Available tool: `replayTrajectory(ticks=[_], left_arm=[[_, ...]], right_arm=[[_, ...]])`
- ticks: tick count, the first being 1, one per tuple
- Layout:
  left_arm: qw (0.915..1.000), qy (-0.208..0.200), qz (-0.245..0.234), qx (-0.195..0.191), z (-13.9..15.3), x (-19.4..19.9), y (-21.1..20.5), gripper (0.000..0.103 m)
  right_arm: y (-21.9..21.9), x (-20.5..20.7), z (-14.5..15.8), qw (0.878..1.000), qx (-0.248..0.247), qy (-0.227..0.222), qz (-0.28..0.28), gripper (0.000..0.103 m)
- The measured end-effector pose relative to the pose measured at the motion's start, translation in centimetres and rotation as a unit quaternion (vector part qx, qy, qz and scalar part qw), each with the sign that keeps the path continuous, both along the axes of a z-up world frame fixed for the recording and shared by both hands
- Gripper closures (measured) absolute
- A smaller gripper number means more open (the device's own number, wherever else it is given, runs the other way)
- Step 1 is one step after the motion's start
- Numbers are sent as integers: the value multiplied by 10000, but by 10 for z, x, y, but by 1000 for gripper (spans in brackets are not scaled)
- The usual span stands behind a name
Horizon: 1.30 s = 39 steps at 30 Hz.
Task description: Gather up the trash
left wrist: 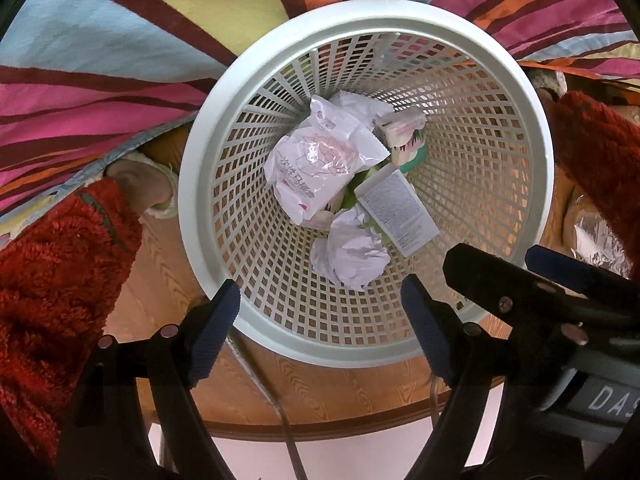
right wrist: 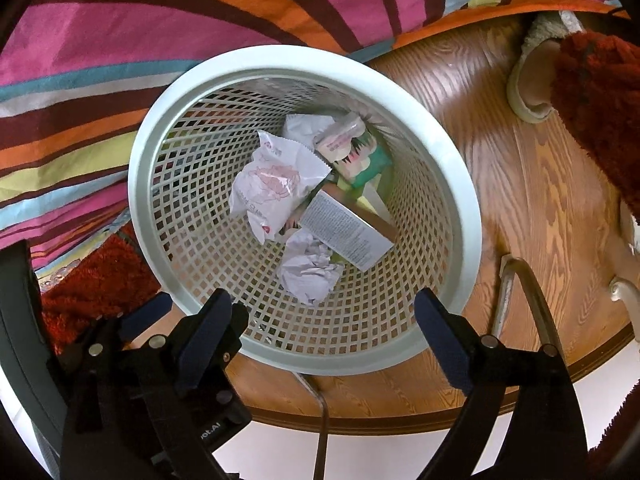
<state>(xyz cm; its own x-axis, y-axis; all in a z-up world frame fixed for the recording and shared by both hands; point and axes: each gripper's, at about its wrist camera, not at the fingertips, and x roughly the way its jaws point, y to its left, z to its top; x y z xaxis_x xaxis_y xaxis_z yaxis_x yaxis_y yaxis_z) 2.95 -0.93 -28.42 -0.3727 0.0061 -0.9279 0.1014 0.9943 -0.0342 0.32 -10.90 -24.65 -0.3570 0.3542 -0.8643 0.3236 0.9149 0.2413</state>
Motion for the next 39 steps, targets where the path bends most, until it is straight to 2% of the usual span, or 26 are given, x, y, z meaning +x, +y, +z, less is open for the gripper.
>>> replayTrajectory(ticks=[8, 20, 31, 39], left_arm=[[9999, -167, 19, 13, 10, 1, 4, 22], [9981, -601, 113, 40, 39, 0, 10, 22], [9909, -1254, 487, 35, 80, 4, 24, 22], [9784, -1975, 617, -19, 122, 2, 30, 22]], right_arm=[[0, -1, 7, 9999, -2, -106, 59, 15], [7, 3, 43, 9944, -397, -850, 488, 15], [4, 7, 90, 9775, -830, -1832, 638, 15], [5, 6, 132, 9574, -1022, -2606, 711, 15]])
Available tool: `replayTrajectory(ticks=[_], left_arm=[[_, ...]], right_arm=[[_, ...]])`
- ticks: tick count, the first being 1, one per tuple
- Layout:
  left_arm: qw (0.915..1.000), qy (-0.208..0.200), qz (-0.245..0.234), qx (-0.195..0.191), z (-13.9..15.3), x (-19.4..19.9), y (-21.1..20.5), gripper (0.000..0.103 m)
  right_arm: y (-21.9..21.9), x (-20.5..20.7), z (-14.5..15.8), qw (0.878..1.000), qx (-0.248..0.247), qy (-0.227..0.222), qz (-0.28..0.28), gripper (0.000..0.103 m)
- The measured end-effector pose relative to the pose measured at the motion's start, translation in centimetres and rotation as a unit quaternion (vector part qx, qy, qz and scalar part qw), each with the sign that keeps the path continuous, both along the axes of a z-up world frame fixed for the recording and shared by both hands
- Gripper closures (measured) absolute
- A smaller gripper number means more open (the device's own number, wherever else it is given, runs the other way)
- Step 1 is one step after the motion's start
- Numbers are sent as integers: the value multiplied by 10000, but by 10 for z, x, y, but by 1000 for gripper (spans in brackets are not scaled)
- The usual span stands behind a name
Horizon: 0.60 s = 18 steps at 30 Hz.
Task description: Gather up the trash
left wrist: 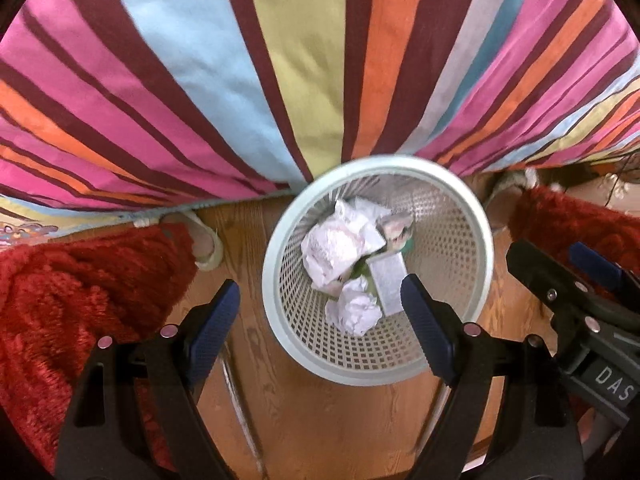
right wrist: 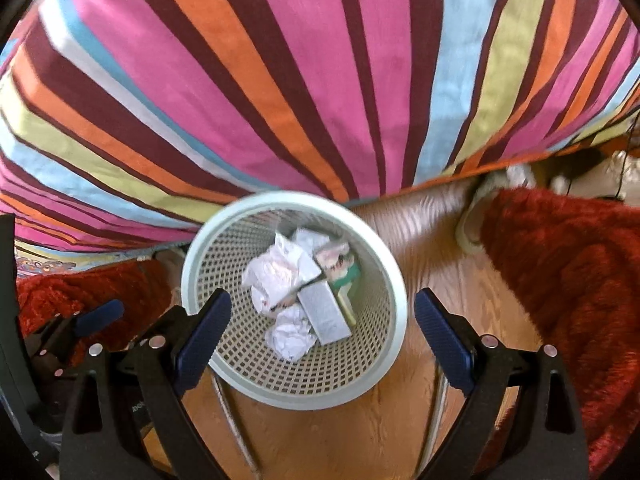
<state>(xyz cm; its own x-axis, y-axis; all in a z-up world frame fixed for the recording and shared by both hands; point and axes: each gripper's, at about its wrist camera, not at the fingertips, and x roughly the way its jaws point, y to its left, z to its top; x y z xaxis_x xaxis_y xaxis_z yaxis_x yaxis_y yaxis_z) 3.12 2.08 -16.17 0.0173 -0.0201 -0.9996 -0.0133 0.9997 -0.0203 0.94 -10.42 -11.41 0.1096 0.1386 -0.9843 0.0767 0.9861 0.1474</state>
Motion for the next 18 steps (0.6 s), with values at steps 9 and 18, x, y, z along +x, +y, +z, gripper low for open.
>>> replayTrajectory(ticks=[9, 18], left_arm=[[9951, -962, -70, 206, 57, -4, 7, 22], [9819, -1882, 127, 146, 113, -7, 15, 22]], right_arm=[[2, -6, 52, 9942, -205, -1032, 230, 15], [4, -17, 116, 9740, -599, -2149, 393, 15]])
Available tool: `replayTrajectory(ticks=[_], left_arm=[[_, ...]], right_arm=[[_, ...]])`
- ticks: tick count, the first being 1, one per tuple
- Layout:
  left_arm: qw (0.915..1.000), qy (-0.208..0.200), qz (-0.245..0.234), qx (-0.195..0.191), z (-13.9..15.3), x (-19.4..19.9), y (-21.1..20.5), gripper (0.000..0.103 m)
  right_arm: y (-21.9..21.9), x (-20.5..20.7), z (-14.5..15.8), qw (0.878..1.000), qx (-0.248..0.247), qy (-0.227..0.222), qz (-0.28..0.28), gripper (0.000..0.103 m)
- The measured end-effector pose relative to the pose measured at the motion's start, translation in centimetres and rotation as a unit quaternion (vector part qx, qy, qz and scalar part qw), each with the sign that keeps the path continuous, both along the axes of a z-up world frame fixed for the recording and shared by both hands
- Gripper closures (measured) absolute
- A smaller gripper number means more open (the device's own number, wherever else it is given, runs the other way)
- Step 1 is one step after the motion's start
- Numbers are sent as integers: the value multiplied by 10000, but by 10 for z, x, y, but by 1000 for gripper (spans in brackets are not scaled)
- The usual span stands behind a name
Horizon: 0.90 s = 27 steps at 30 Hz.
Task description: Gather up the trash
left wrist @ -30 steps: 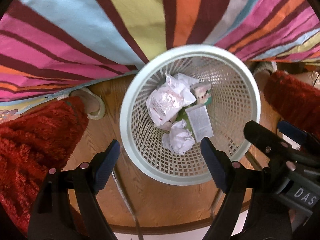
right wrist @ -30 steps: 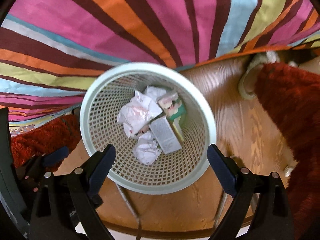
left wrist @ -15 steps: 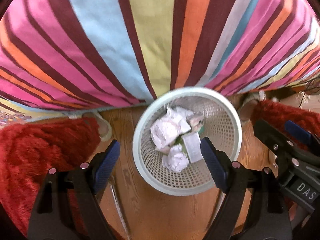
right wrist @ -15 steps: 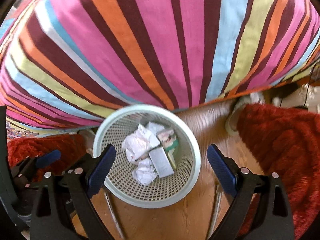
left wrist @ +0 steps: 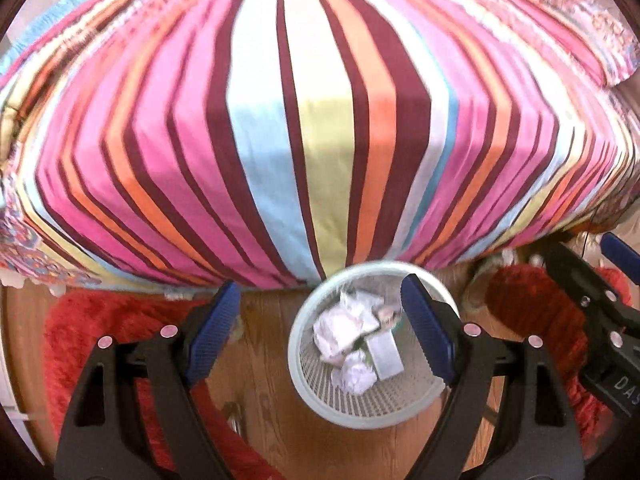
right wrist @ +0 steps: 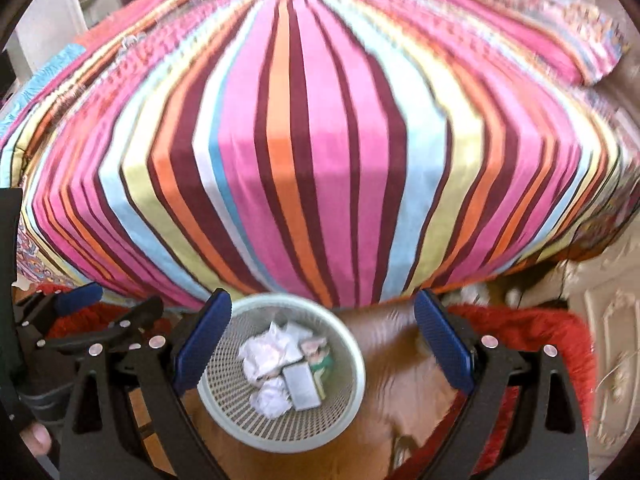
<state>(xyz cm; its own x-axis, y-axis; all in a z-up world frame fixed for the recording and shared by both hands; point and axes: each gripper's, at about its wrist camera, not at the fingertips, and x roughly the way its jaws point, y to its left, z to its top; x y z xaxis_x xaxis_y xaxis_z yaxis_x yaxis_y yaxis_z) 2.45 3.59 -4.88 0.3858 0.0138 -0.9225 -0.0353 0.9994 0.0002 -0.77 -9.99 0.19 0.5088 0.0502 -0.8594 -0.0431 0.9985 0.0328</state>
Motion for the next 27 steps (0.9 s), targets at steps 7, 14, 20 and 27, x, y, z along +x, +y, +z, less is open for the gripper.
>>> replayTrajectory(ticks=[7, 14, 20, 27], left_arm=[[9981, -619, 18, 19, 43, -8, -1, 22], [9951, -981, -55, -126, 74, -18, -4, 22], [9920, -1218, -127, -302, 95, -30, -6, 22], [9893, -1412, -186, -318, 109, -36, -9, 23]], right_arm=[[3, -11, 43, 9975, -122, -699, 63, 15], [-3, -20, 76, 9933, -68, -1153, -14, 15], [-5, -26, 92, 9903, -75, -1382, -97, 15], [-7, -30, 100, 9891, -69, -1469, -108, 15]])
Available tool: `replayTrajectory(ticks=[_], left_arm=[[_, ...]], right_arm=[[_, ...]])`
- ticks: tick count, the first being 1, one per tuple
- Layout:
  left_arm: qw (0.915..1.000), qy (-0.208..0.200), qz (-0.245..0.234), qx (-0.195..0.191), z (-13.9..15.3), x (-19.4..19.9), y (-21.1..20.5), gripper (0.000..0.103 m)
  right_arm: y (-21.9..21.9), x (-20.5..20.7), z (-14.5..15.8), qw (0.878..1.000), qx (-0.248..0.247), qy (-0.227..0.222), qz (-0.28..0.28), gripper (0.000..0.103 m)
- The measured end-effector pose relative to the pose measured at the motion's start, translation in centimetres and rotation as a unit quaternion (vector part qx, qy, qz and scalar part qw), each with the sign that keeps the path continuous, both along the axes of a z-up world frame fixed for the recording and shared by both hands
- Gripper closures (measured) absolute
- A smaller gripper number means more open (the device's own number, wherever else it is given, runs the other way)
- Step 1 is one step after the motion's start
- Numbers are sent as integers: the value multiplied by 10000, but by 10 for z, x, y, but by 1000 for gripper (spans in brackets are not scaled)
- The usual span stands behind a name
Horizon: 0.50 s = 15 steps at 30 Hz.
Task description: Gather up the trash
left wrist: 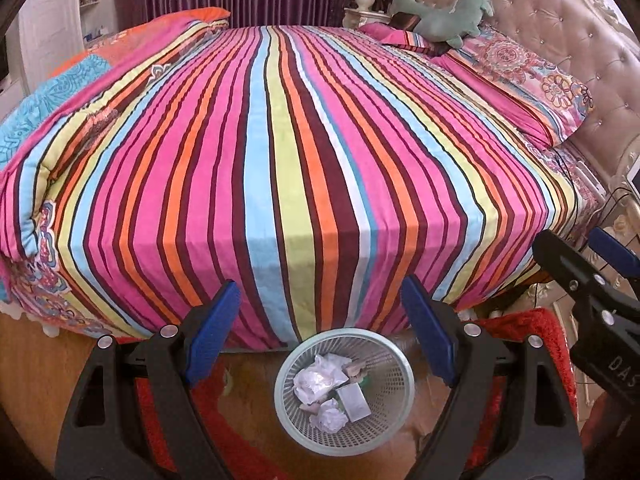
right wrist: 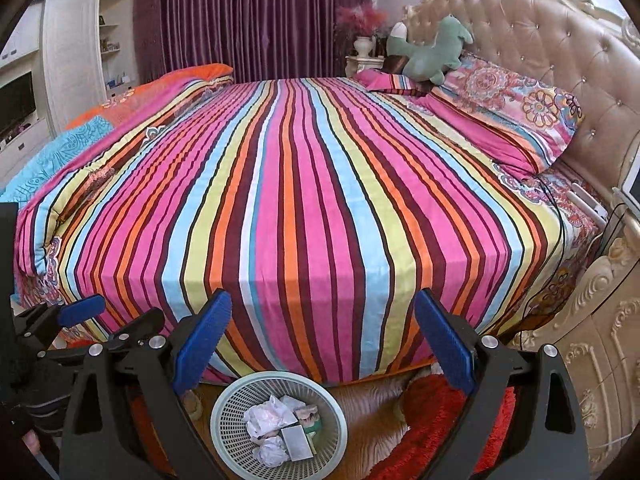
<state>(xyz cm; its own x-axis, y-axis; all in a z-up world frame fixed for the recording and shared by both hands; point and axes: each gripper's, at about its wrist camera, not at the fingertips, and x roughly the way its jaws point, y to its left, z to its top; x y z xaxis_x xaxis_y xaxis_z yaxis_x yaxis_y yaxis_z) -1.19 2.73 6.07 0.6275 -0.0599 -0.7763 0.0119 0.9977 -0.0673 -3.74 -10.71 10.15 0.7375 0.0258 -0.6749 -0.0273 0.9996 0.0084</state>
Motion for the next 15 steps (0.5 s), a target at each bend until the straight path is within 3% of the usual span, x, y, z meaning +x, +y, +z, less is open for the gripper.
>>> replayTrajectory(ticks=[6, 15], left_arm=[[9994, -83, 72, 331, 7, -3, -5, 22], [9985, -223, 49, 496, 15, -6, -8, 22]], right_arm=[[-1, -3, 4, 10000, 3, -62, -41, 15], [0, -5, 7, 9999, -6, -97, -45, 15]])
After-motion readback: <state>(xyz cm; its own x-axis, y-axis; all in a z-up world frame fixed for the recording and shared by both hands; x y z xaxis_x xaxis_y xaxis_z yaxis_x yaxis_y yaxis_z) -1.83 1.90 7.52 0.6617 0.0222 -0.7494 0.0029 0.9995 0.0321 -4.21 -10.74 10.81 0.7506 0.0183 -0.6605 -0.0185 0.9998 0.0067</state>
